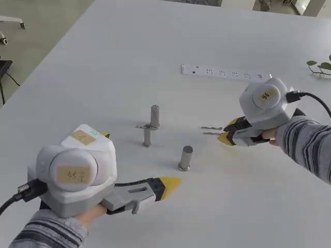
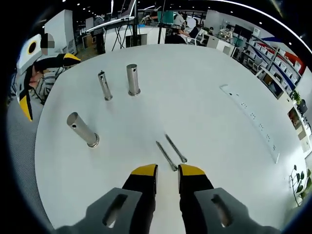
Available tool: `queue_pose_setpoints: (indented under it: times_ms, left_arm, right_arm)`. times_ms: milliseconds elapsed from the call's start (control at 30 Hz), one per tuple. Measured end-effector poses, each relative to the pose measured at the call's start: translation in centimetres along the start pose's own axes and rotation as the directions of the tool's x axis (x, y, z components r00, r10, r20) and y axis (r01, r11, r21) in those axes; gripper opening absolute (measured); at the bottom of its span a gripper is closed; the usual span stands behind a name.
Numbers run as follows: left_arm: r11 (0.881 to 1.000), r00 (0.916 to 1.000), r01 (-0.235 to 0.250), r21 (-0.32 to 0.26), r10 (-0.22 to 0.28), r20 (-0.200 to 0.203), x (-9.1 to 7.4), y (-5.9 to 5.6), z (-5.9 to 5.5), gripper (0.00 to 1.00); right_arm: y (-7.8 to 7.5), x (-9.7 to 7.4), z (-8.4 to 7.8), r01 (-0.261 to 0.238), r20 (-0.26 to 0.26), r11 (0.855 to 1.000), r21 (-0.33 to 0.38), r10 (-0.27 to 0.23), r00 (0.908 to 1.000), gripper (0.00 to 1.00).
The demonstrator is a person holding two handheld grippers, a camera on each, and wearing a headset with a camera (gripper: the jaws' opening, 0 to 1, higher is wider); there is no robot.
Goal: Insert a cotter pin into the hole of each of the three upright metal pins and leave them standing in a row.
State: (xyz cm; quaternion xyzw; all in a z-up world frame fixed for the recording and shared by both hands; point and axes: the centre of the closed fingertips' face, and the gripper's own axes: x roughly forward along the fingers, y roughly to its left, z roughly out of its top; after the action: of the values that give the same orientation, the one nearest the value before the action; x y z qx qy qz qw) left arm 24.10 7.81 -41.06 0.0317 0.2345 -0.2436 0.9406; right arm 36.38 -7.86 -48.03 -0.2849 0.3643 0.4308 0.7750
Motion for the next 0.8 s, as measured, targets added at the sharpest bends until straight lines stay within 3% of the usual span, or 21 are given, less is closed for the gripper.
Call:
queue_pose_setpoints:
  times_ms: [333, 800]
  left_arm:
    - [1.0, 1.0, 0.004, -0.025, -0.004, -0.008, -0.1, 0.4, -0.5, 0.97]
    - [0.999, 0.9999, 0.002, -0.033, -0.002, -0.014, -0.3, 0.6, -0.7, 0.96]
  right_arm:
    - [-0.6, 0.7, 0.0, -0.047, -0.031, 0.999, -0.014, 0.047, 0.9984, 0.07]
    - [0.1, 1.2, -0.4, -0.117, -0.108, 0.984, -0.134, 0.103, 0.9888, 0.0]
